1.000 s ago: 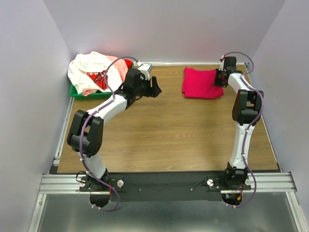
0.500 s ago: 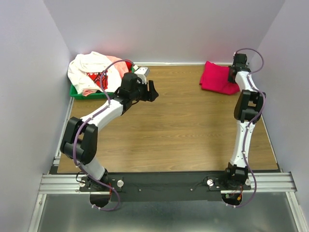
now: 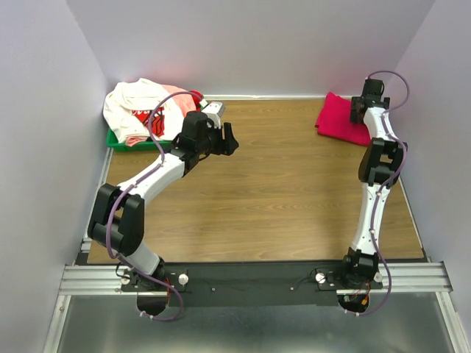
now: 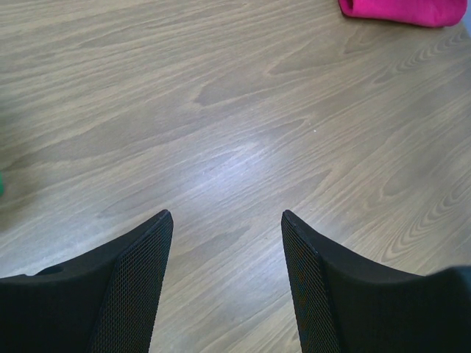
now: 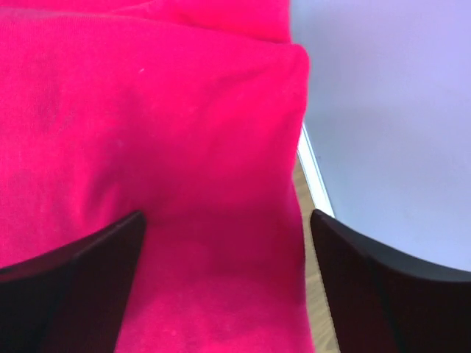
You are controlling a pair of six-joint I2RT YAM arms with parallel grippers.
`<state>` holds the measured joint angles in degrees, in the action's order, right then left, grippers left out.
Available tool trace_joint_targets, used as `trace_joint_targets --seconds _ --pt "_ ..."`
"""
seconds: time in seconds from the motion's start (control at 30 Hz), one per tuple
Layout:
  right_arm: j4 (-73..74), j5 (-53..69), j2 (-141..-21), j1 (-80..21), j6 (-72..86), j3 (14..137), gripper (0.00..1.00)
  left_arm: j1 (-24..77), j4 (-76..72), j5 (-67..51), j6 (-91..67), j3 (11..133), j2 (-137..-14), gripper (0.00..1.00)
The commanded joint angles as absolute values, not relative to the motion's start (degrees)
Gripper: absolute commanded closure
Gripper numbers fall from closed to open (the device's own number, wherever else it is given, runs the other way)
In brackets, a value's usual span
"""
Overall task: Fold and stack the t-shirts
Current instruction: Neatly place the folded tshirt to the corner, then reset both grippers
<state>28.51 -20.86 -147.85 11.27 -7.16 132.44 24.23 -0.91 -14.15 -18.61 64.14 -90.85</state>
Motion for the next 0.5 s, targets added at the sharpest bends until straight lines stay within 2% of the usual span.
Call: trace_joint_targets --seconds 0.0,0.23,0.47 --pt "29.2 -23.4 -145.2 11.5 -5.8 132.4 0.0 24.1 -0.1 -12.2 -18.1 64.0 -87.3 0.31" --pt "25.1 -23.5 -136.8 11.0 -1.4 124.1 0.0 24.1 1.1 -11.3 -17.9 63.1 -83.2 0.31" --pt "19.7 -24.4 -123.3 9.2 3.1 108.2 0.0 24.1 1.2 -9.8 -18.1 60.4 -76.9 0.31"
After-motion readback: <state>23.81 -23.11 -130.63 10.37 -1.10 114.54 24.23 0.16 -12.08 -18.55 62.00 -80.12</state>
